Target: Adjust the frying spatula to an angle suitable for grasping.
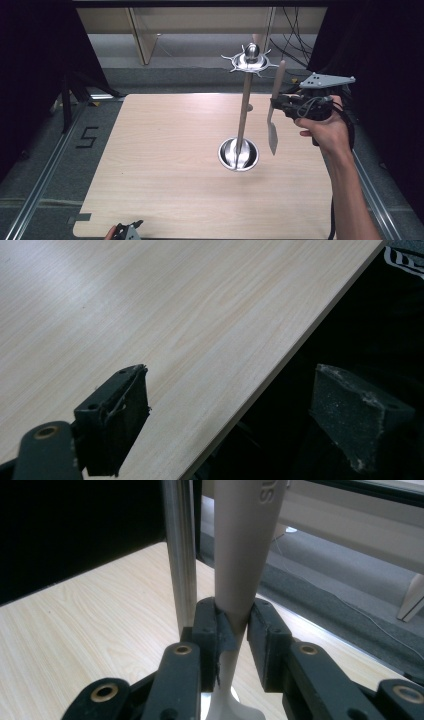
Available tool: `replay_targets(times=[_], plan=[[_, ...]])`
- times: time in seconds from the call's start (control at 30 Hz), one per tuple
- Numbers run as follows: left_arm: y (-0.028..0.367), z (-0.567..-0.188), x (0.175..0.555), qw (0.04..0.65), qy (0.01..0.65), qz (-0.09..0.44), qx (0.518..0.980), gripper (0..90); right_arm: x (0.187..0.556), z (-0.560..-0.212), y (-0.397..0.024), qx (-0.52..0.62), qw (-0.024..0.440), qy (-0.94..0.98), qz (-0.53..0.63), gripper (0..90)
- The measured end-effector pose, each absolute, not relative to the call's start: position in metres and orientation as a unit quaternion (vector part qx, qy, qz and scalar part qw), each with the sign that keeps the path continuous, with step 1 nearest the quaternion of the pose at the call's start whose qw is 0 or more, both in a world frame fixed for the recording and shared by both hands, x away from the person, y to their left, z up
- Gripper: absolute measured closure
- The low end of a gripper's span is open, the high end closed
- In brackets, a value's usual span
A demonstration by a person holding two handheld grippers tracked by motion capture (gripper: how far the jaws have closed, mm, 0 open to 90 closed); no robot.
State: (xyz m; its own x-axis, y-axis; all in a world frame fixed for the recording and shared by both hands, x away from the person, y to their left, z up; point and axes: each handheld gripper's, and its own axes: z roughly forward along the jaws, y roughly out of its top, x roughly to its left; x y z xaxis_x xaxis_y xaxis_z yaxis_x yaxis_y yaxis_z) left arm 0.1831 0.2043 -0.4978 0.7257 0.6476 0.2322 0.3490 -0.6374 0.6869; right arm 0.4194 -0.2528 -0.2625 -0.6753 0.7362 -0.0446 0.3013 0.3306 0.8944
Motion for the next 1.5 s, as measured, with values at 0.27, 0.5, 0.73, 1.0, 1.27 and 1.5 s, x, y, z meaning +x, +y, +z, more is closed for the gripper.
replay_targets(times=[0.27,0.5,0.73,1.0,1.27,1.5], plan=[[0.204,-0.498,0.183,0.315,0.285,0.237,0.874,14.8,0.423,-0.263,-0.246,0.329,0.228,0.790,0.465,75.5],[0.204,-0.498,0.183,0.322,0.290,0.237,0.869,14.8,0.425,-0.265,-0.242,0.324,0.225,0.794,0.463,75.4],[0.204,-0.498,0.183,0.322,0.290,0.237,0.869,14.9,0.426,-0.268,-0.242,0.325,0.223,0.786,0.475,75.3],[0.204,-0.498,0.183,0.321,0.290,0.237,0.870,14.8,0.421,-0.272,-0.244,0.341,0.202,0.770,0.500,65.8],[0.204,-0.498,0.183,0.316,0.287,0.241,0.871,14.8,0.411,-0.283,-0.254,0.343,0.196,0.762,0.513,50.7],[0.203,-0.499,0.182,0.325,0.293,0.240,0.866,14.9,0.396,-0.300,-0.261,0.347,0.214,0.761,0.505,45.1]])
